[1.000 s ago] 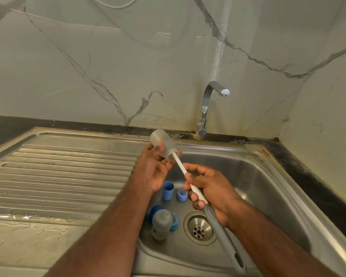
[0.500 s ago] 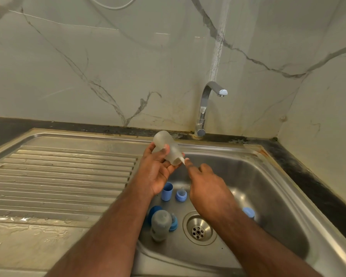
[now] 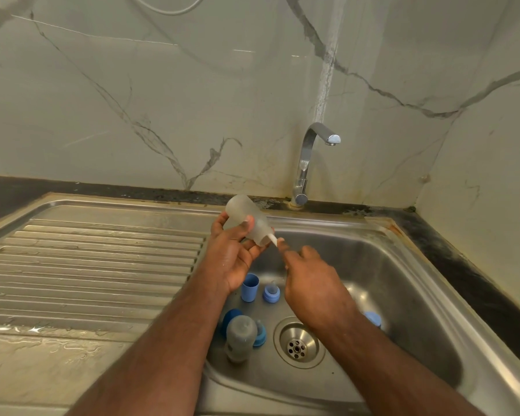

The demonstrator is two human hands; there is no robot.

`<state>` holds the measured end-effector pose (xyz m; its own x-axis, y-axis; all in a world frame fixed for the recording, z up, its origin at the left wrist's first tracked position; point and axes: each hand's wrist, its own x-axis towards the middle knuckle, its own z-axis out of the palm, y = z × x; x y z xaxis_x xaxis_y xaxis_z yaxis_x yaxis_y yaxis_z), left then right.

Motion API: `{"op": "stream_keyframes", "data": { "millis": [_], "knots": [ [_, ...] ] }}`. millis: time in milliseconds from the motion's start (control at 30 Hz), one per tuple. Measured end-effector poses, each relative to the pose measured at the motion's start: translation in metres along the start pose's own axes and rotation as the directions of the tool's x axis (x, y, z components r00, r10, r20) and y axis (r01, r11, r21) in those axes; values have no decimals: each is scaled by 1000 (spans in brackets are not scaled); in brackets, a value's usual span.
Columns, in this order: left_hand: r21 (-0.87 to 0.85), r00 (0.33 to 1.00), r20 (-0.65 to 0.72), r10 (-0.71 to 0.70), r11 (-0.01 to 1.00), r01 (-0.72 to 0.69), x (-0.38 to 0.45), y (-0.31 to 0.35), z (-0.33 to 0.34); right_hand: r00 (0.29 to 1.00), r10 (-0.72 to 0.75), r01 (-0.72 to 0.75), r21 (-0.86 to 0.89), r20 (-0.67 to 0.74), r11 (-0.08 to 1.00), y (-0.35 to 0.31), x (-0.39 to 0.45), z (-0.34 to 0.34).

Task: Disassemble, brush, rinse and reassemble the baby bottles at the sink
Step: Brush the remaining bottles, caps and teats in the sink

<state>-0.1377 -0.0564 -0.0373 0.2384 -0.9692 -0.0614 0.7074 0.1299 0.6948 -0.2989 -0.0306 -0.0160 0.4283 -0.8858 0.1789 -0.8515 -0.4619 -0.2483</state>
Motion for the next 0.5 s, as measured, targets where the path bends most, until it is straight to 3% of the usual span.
{"op": "stream_keyframes", "data": {
  "millis": [67,200,300,400,500],
  "knots": [
    [39,1000,-11,5,999,-5,1,0,-2,999,-32,32,-12,36,999,0,3,0],
    [-12,1000,-20,19,1000,-19,2,3,-5,999,-21,6,417,30,909,11,-2,-9],
    [-6,999,-21,31,1000,-31,2,2,-3,998,-5,26,337,-64,941,16,0,-5],
    [26,999,-25,31,999,-30,3,-1,-5,1000,9,-8,137,-11,991,13,-1,-3],
    [-8,999,-33,35,999,-35,4,2,-7,998,-16,-8,346,66,938,11,-3,-5]
  ]
}}
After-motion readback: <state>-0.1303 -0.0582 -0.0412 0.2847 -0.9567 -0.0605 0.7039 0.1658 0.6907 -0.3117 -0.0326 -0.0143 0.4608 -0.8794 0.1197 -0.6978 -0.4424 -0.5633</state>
